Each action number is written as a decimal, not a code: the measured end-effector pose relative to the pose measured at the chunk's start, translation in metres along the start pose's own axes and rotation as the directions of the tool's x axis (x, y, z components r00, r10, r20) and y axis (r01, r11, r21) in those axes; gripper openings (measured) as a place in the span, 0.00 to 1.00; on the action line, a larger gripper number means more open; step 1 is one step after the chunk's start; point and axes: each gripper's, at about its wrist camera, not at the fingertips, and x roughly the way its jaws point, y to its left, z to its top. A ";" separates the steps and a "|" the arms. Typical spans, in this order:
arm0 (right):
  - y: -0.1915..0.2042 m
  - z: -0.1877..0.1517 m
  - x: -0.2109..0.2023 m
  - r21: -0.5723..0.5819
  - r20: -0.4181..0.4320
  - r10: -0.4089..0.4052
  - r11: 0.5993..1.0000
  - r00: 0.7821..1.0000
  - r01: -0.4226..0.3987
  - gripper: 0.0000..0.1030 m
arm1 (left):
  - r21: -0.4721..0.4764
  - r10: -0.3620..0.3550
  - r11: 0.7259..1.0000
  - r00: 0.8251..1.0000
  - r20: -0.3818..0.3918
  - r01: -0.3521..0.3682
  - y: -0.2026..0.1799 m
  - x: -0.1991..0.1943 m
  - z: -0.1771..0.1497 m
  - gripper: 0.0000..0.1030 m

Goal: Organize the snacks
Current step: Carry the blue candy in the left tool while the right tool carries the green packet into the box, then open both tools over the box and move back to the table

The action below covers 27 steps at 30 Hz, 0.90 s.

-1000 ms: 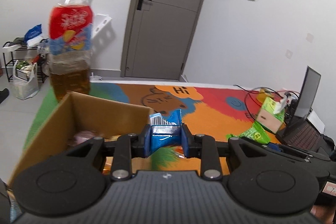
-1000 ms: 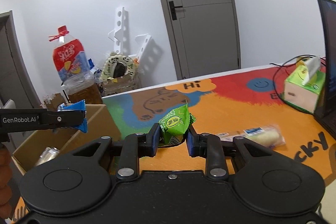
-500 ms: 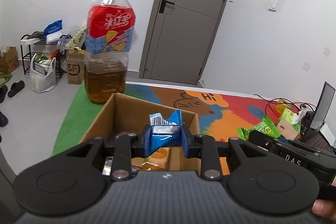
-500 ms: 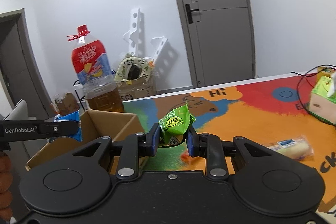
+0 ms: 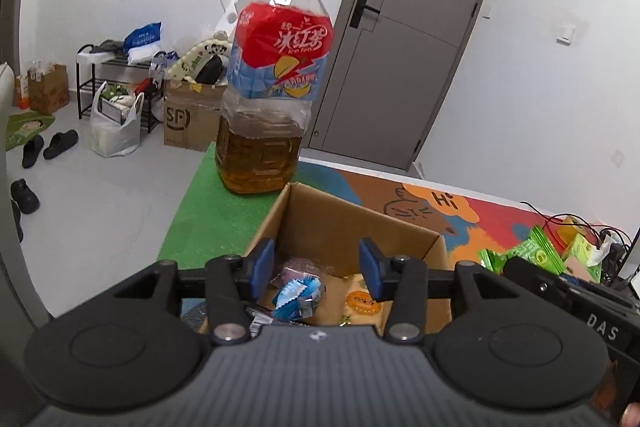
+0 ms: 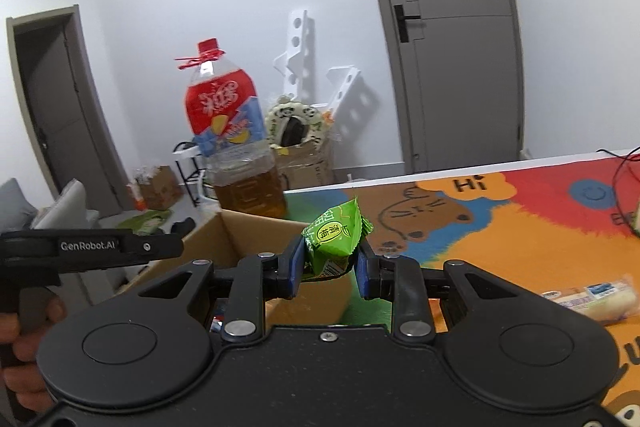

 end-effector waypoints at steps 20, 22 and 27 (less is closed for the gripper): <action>0.043 0.001 -0.004 -0.086 -0.066 0.126 0.988 0.990 -0.132 0.33 | -0.046 0.043 0.998 0.999 0.001 -0.042 0.021 -0.026 -0.002 0.67; 0.041 0.002 -0.008 -0.084 -0.054 0.124 0.988 0.991 -0.128 0.39 | -0.047 0.045 0.998 0.999 0.006 -0.044 0.020 -0.028 -0.003 0.71; 0.030 0.002 -0.014 -0.062 -0.044 0.085 0.994 0.995 -0.088 0.41 | -0.037 0.032 0.999 0.999 0.003 -0.032 0.015 -0.029 -0.005 0.73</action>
